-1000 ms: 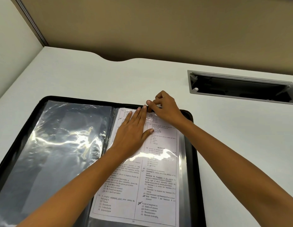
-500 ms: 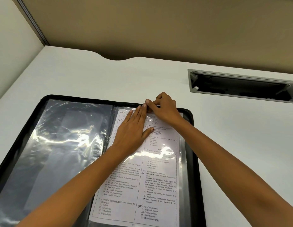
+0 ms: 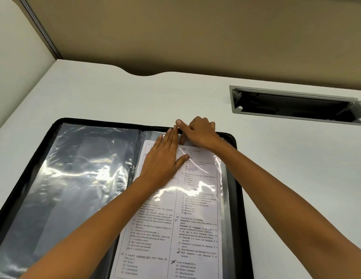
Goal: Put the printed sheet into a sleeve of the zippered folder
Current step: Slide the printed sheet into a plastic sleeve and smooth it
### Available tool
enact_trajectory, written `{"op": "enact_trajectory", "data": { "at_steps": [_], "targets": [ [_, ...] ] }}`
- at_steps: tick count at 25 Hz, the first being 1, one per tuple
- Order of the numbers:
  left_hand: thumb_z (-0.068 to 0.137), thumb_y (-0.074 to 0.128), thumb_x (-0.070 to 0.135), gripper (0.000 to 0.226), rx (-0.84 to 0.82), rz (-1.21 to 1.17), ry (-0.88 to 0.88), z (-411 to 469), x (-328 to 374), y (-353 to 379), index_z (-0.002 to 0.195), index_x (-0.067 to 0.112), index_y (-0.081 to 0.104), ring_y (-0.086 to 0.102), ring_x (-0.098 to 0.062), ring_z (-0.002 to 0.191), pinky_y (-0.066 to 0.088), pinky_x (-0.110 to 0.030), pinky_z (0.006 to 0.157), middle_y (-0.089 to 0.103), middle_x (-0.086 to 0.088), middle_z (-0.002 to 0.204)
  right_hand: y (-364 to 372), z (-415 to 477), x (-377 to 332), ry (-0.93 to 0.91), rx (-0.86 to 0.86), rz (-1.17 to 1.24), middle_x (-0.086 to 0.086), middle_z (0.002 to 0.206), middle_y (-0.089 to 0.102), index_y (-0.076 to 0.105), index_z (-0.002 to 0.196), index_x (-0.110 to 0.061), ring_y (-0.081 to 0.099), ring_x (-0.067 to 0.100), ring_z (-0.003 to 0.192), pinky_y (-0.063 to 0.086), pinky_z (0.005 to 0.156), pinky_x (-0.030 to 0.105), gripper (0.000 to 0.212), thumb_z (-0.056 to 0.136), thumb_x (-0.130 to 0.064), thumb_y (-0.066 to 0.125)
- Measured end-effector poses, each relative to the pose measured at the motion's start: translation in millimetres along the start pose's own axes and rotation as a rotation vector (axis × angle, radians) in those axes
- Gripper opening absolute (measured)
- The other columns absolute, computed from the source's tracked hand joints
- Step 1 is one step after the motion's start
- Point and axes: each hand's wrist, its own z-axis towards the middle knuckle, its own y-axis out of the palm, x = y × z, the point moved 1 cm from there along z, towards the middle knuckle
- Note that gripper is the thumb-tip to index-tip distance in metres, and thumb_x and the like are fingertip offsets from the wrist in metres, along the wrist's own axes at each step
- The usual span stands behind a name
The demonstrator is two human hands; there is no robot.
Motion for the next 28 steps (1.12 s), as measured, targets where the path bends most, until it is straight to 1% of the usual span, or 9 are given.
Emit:
{"op": "enact_trajectory", "data": {
  "at_steps": [4,7,9,10,12,13,15,22,28],
  "targets": [
    [0.102,0.023,0.040,0.064,0.059,-0.042,-0.007,-1,0,0,0.149,0.010,-0.008,-0.003,-0.012,0.147,-0.002,-0.026,0.119,-0.003,-0.006,0.160,6,-3,1,0.039,0.013,0.034,-0.006,0.044,0.047,0.048,0.029,-0.018,0.055,0.024,0.081,0.028,0.089,0.039,0.076,0.088,-0.065,0.039],
    [0.102,0.025,0.033,0.060,0.083,-0.018,-0.008,0,0,2,0.148,0.009,-0.005,0.000,-0.014,0.148,-0.004,-0.023,0.117,0.001,-0.007,0.160,5,-3,-1,0.069,-0.003,0.036,-0.004,0.047,0.046,0.038,0.036,-0.020,0.052,0.025,0.088,0.023,0.083,0.037,0.070,0.088,-0.067,0.038],
    [0.102,0.026,0.032,0.060,0.073,-0.016,-0.020,1,-1,1,0.149,0.008,-0.003,0.001,-0.015,0.148,-0.003,-0.024,0.118,0.002,-0.008,0.160,3,-5,-2,0.063,-0.016,0.039,-0.004,0.053,0.046,0.044,0.033,-0.019,0.051,0.026,0.093,0.024,0.083,0.037,0.073,0.088,-0.066,0.036],
    [0.102,0.026,0.032,0.060,0.065,-0.023,-0.027,2,-1,0,0.149,0.008,-0.002,0.000,-0.015,0.148,-0.002,-0.025,0.119,0.002,-0.008,0.160,2,-8,-2,0.050,-0.018,0.020,-0.004,0.061,0.049,0.054,0.035,-0.023,0.049,0.026,0.098,0.024,0.084,0.038,0.072,0.089,-0.066,0.035],
    [0.103,0.025,0.030,0.058,0.049,-0.032,-0.019,2,0,-3,0.150,0.010,-0.002,-0.004,-0.016,0.148,-0.002,-0.028,0.120,-0.002,-0.007,0.160,5,-16,0,0.033,-0.006,-0.052,0.001,0.095,0.055,0.072,0.064,-0.031,0.040,0.026,0.112,0.022,0.090,0.039,0.060,0.092,-0.063,0.030],
    [0.103,0.025,0.028,0.057,0.048,-0.034,-0.006,0,0,-6,0.150,0.011,-0.002,-0.006,-0.017,0.148,-0.001,-0.031,0.121,-0.005,-0.007,0.160,7,-20,3,0.048,0.018,-0.076,0.003,0.110,0.051,0.074,0.080,-0.030,0.035,0.025,0.118,0.020,0.094,0.039,0.056,0.093,-0.062,0.030],
    [0.103,0.026,0.025,0.057,0.057,-0.037,0.010,-10,2,-10,0.151,0.013,-0.002,-0.009,-0.019,0.147,-0.003,-0.034,0.121,-0.009,-0.008,0.160,10,-31,9,0.064,0.082,-0.086,0.003,0.123,0.044,0.072,0.090,-0.026,0.028,0.023,0.124,0.015,0.100,0.041,0.052,0.093,-0.060,0.033],
    [0.100,0.022,0.045,0.066,0.040,0.041,-0.155,-63,11,2,0.151,0.016,-0.010,-0.019,-0.019,0.145,-0.011,-0.036,0.119,-0.019,-0.003,0.158,11,-36,14,0.075,0.059,-0.040,0.005,0.148,0.034,0.071,0.063,-0.031,0.011,0.020,0.143,-0.006,0.114,0.050,0.057,0.093,-0.059,0.032],
    [0.099,0.021,0.048,0.064,0.089,0.102,-0.166,-63,14,10,0.152,0.020,0.000,-0.007,-0.021,0.148,-0.003,-0.040,0.121,-0.005,0.000,0.160,9,-29,9,0.112,-0.024,-0.053,0.005,0.149,0.037,0.063,0.045,-0.033,0.013,0.021,0.144,-0.009,0.114,0.050,0.065,0.092,-0.062,0.029]
  ]
}}
